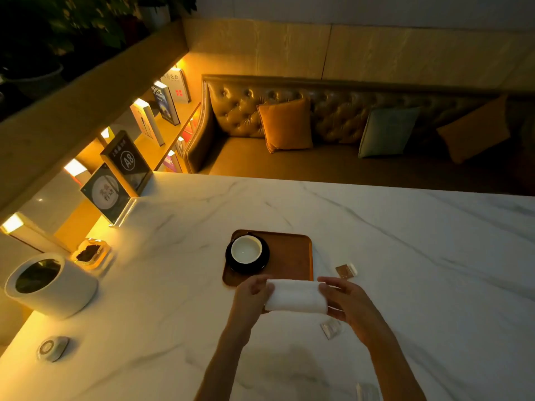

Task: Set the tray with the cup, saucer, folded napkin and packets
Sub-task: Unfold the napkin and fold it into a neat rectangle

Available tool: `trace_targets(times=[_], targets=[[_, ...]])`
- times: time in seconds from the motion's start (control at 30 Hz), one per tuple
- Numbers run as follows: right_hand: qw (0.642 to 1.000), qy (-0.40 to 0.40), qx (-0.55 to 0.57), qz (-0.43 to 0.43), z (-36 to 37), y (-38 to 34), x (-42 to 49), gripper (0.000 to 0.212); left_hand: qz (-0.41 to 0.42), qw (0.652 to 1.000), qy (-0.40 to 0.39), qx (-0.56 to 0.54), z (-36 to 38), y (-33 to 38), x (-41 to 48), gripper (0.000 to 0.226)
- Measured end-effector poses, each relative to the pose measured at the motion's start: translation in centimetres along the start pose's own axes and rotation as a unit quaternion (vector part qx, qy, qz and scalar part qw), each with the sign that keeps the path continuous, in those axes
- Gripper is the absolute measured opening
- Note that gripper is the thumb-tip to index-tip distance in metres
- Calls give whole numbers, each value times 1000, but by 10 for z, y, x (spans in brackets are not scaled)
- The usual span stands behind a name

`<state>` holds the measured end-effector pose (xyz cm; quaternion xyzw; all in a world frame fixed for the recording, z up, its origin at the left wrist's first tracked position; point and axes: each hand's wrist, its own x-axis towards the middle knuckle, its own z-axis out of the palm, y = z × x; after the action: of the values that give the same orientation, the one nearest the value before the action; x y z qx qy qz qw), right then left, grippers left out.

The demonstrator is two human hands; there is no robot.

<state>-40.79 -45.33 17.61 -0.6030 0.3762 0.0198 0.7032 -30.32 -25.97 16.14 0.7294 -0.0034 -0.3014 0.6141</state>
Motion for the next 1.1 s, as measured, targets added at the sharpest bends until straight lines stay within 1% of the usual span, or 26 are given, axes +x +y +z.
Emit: trace_targets(times=[0.1, 0.23, 0.3, 0.33, 0.4, 0.43, 0.6, 0.7, 0.8, 0.93, 1.0, 1.03, 1.07, 1.1], targets=[[999, 13, -23, 28, 6, 12, 29, 34, -37, 999, 19, 25, 8, -18, 28, 23], [997, 21, -47, 56, 15, 20, 74, 29, -97, 994, 29, 33, 17, -32, 69, 25], [996, 31, -19, 85, 18, 21, 95, 30, -114, 993, 29, 30, 21, -33, 88, 22], [994, 34, -5, 100, 19, 22, 109, 31, -121, 992, 26, 31, 22, -34, 100, 17], [991, 36, 18, 124, 19, 24, 133, 37, -135, 990, 17, 37, 26, -36, 121, 8], [990, 40, 27, 134, 20, 26, 145, 40, -141, 989, 12, 42, 28, -38, 132, 9], [980, 75, 45, 176, 21, 45, 194, 47, -182, 981, -4, 64, 38, -55, 180, 24], [975, 82, 54, 198, 20, 56, 213, 48, -197, 977, -8, 85, 43, -66, 197, 35], [971, 82, 57, 218, 17, 67, 225, 49, -206, 973, -2, 103, 46, -74, 208, 40], [971, 73, 76, 215, 11, 75, 233, 48, -207, 971, 21, 114, 47, -82, 213, 42], [971, 84, 81, 207, 8, 74, 235, 47, -205, 971, 40, 114, 47, -84, 213, 43], [974, 97, 66, 192, 8, 75, 234, 46, -203, 971, 53, 118, 47, -85, 213, 43], [980, 111, 21, 162, 7, 76, 232, 43, -196, 971, 65, 123, 47, -85, 211, 42], [983, 130, -55, 117, 6, 80, 229, 41, -181, 972, 76, 132, 48, -84, 209, 40]])
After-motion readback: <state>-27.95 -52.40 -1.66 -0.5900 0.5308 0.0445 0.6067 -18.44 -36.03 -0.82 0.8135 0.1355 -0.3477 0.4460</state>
